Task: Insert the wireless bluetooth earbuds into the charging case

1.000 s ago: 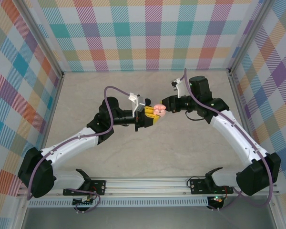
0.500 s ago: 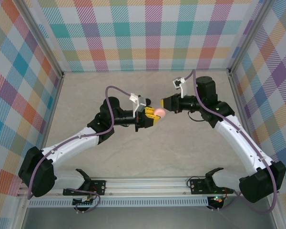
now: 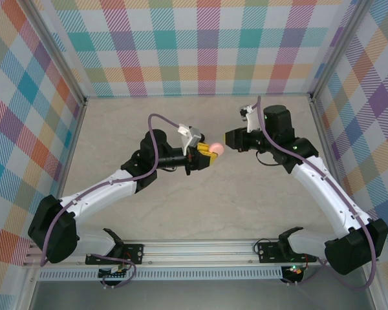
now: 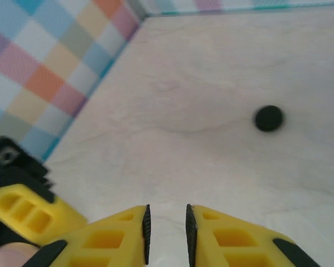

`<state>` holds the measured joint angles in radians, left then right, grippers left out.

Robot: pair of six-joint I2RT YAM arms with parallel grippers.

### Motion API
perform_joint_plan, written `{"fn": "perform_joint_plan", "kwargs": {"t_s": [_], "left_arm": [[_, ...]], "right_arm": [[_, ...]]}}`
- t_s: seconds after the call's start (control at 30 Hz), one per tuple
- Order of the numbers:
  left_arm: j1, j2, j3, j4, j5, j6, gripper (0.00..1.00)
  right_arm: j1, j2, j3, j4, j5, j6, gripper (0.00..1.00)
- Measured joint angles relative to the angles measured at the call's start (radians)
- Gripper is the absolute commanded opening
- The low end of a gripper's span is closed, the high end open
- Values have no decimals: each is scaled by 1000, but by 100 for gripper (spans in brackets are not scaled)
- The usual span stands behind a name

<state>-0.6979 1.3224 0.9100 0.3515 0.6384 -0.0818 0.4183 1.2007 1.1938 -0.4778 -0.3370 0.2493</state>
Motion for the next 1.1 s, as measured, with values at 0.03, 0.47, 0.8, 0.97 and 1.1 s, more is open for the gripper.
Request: {"fn": "perform_joint_plan", "kwargs": {"t_s": [0.03, 0.47, 0.8, 0.97, 1.1], "left_arm": [[4, 11, 8, -14, -20, -12, 27], [84, 183, 95, -227, -271, -211, 30], [145, 370, 184, -386, -291, -366, 30], [158, 433, 189, -396, -288, -405, 29], [164, 470, 189, -400, -289, -423, 29]], "right_arm": [[0, 0, 6, -27, 53, 2, 27], [0, 0, 29, -171, 304, 28, 29], [0, -3, 23, -187, 315, 42, 30], [0, -14, 3, -195, 315, 52, 30], [0, -16, -5, -198, 315, 57, 30]]}}
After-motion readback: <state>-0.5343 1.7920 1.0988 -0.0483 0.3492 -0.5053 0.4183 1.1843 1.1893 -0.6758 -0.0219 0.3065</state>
